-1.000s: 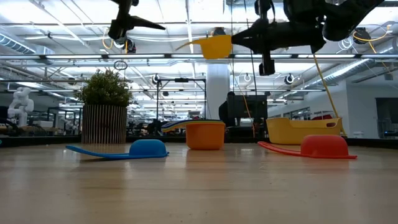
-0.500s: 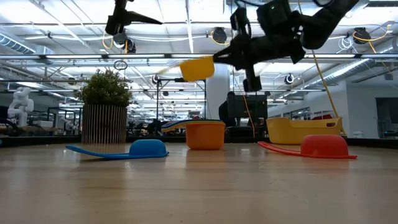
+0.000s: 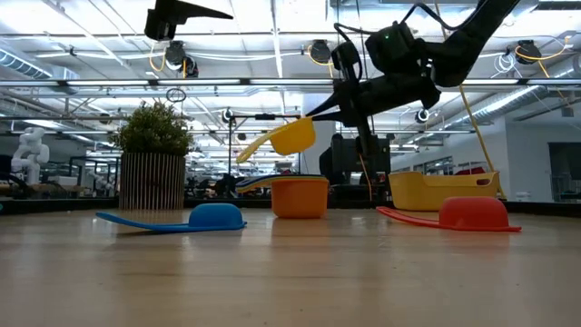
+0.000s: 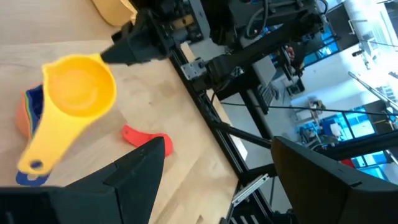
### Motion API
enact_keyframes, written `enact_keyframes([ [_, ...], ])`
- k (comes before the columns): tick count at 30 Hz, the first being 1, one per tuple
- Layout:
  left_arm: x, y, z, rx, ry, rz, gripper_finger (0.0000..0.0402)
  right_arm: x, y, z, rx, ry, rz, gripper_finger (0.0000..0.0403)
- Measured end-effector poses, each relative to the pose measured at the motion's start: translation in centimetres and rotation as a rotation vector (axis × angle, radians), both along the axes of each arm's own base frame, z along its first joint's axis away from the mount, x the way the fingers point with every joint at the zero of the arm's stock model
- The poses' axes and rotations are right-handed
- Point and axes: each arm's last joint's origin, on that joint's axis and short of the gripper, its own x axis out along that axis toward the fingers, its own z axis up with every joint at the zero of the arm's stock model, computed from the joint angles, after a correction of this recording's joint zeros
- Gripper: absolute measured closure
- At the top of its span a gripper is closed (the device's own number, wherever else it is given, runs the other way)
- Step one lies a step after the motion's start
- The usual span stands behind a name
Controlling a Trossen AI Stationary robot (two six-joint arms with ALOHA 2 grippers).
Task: Nest measuring cups in basket
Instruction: Stack the yellow measuring cup on top of the dark blue measuring cup
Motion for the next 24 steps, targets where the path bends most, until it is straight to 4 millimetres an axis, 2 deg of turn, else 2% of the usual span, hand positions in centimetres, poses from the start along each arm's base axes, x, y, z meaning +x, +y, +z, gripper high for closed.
enact_keyframes([
  [9, 0.0, -0.1, 0.1, -0.004, -0.016, -0.001, 0.0105, 0.7, 0.0, -1.8, 0.024, 0.033, 0.016, 0.0403],
  [24, 0.1, -0.1, 0.5, -0.006, -0.057, 0.002, 0.0105, 0.8, 0.1, -2.3, 0.014, 0.058, 0.022, 0.0403],
])
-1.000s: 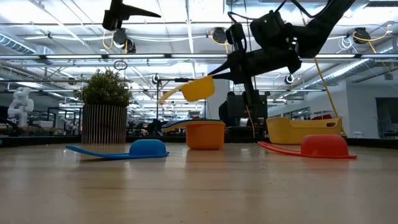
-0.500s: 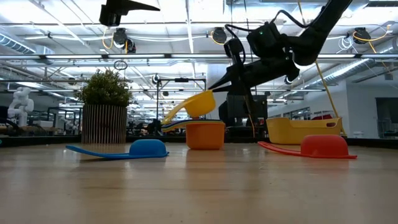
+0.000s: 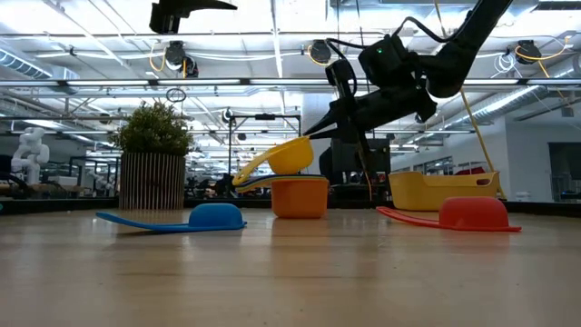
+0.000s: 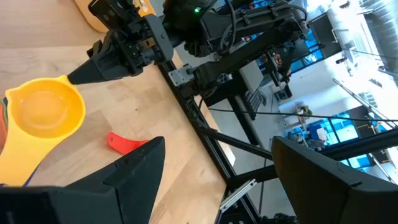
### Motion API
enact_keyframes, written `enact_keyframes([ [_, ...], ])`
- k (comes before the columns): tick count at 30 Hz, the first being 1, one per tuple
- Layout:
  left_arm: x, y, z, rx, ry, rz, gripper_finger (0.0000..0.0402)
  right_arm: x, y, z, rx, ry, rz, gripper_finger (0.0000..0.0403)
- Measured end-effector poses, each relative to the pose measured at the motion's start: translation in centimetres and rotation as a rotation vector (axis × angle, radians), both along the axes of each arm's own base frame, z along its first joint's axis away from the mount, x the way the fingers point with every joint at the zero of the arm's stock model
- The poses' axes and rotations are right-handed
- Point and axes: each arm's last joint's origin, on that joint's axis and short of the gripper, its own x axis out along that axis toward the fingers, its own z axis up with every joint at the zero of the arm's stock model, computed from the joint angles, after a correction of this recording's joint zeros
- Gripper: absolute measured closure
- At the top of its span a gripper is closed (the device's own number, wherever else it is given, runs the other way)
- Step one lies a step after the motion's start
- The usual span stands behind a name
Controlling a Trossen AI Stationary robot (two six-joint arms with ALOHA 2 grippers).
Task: Nest measuring cups in basket
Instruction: Stack the yellow measuring cup on top of the dark blue measuring cup
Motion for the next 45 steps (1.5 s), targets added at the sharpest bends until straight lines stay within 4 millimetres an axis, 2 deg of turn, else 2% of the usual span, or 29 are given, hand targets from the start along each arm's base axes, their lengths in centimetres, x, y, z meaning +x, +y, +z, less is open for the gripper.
enact_keyframes([
  [12, 0.0, 0.1, 0.0, 0.0, -0.003, 0.019, 0.0105, -0.1, 0.0, -0.4, -0.027, 0.041, -0.034, 0.04],
  [27, 0.0, 0.1, 0.0, 0.003, -0.003, 0.028, 0.0105, -0.5, 0.1, -1.2, -0.032, 0.126, -0.02, 0.0302],
  [37, -0.1, 0.2, -0.3, 0.026, 0.037, 0.042, 0.0105, -0.7, 0.1, -1.5, -0.056, 0.157, -0.003, 0.0284],
  [41, -0.4, 0.6, -1.4, -0.005, 0.147, 0.075, 0.0105, -1.2, -0.2, -0.9, -0.058, 0.158, -0.016, 0.0284],
  [45, -0.7, 1.3, -2.1, -0.019, 0.223, 0.115, 0.0105, -2.4, -0.5, 0.7, -0.103, 0.172, -0.05, 0.0284],
])
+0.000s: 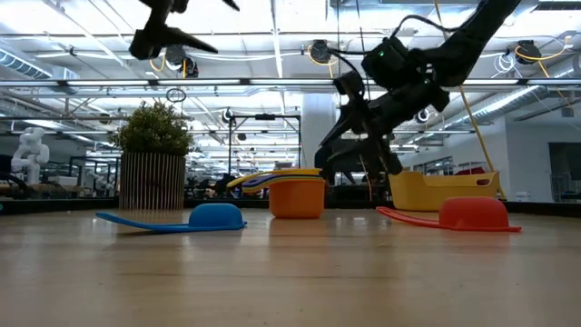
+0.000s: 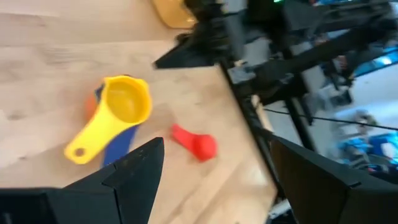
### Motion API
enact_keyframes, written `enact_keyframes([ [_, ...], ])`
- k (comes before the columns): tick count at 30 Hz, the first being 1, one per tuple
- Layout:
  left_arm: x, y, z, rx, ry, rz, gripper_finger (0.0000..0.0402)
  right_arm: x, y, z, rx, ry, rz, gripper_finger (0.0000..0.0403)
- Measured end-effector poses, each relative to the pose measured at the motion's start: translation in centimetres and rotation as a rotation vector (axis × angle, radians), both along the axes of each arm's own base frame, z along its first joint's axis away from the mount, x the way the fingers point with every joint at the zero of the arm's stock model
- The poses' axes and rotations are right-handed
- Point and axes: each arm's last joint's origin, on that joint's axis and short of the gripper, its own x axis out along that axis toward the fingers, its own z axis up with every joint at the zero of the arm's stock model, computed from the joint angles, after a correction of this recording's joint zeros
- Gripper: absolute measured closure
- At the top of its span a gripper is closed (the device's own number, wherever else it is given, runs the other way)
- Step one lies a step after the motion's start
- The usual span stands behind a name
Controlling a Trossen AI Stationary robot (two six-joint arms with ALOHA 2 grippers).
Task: Nest measuring cups in basket
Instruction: Stack the yellow measuring cup on top of the dark blue measuring cup
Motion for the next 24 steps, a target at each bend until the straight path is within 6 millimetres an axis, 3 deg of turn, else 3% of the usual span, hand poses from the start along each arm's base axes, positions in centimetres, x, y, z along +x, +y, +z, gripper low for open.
enact_keyframes([
  [4, 0.8, 1.0, -1.2, 0.038, 0.081, 0.011, 0.0105, -1.3, -0.1, 2.0, -0.053, -0.014, -0.014, 0.0284],
  [9, 2.9, 2.7, -4.8, -0.006, 0.283, -0.048, 0.0105, -2.7, 0.5, 4.3, -0.081, -0.059, 0.024, 0.0284],
  [16, 6.0, 4.4, -8.6, -0.072, 0.341, -0.02, 0.0107, -5.6, 3.0, 6.7, -0.079, -0.051, 0.186, 0.0284],
  [24, 6.1, 5.8, -9.8, -0.078, 0.388, 0.1, 0.0181, -8.9, 4.7, 8.4, -0.181, 0.003, 0.204, 0.0284],
])
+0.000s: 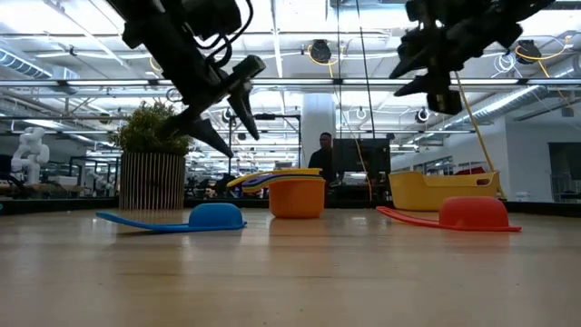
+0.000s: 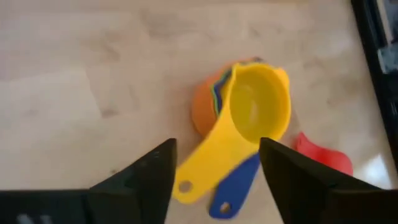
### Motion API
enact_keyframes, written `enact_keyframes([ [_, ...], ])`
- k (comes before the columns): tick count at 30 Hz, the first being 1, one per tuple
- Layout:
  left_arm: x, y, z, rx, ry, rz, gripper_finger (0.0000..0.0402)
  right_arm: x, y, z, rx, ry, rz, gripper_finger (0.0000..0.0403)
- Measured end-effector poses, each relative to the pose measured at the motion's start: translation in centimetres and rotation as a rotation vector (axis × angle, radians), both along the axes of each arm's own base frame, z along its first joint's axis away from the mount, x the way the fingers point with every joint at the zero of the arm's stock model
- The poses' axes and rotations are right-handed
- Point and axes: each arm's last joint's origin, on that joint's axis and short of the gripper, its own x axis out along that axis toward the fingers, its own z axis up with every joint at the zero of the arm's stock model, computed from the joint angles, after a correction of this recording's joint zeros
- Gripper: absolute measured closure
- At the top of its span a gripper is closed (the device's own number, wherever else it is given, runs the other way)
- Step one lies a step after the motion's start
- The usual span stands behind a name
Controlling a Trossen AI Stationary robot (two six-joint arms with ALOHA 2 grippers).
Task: Nest measuring cups in basket
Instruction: Stack the yellow measuring cup on top of the dark blue measuring cup
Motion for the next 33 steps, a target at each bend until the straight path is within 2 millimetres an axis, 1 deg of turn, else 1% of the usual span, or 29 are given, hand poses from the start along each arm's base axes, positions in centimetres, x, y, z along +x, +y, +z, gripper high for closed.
enact_keyframes([
  [4, -0.7, 0.6, -0.5, 0.028, 0.09, 0.019, 0.0229, -0.8, 0.3, 0.6, -0.056, -0.022, 0.006, 0.0284],
  [9, -1.4, 1.3, -0.9, 0.07, 0.188, -0.028, 0.0283, -1.0, 0.4, 0.9, -0.085, -0.044, 0.02, 0.0284],
  [15, -2.2, 1.6, -2.2, 0.088, 0.233, -0.052, 0.0325, -1.0, 0.6, 1.0, -0.067, -0.059, 0.065, 0.0284],
  [19, -2.2, 1.6, -2.6, 0.106, 0.223, -0.078, 0.0339, -1.1, 0.7, 1.0, -0.045, -0.07, 0.098, 0.0284],
  [23, -1.9, 1.6, -2.8, 0.147, 0.159, -0.109, 0.0345, -1.3, 0.8, 1.0, -0.036, -0.065, 0.114, 0.0284],
  [27, -1.8, 1.7, -3.8, 0.168, 0.137, -0.129, 0.0346, -1.5, 0.9, 1.2, -0.041, -0.076, 0.113, 0.0284],
  [29, -1.9, 1.8, -4.5, 0.138, 0.164, -0.142, 0.0346, -1.6, 1.0, 1.3, -0.041, -0.082, 0.112, 0.0284],
  [33, -1.4, 1.8, -5.7, 0.06, 0.163, -0.19, 0.0346, -2.0, 1.1, 1.6, -0.045, -0.09, 0.112, 0.0284],
])
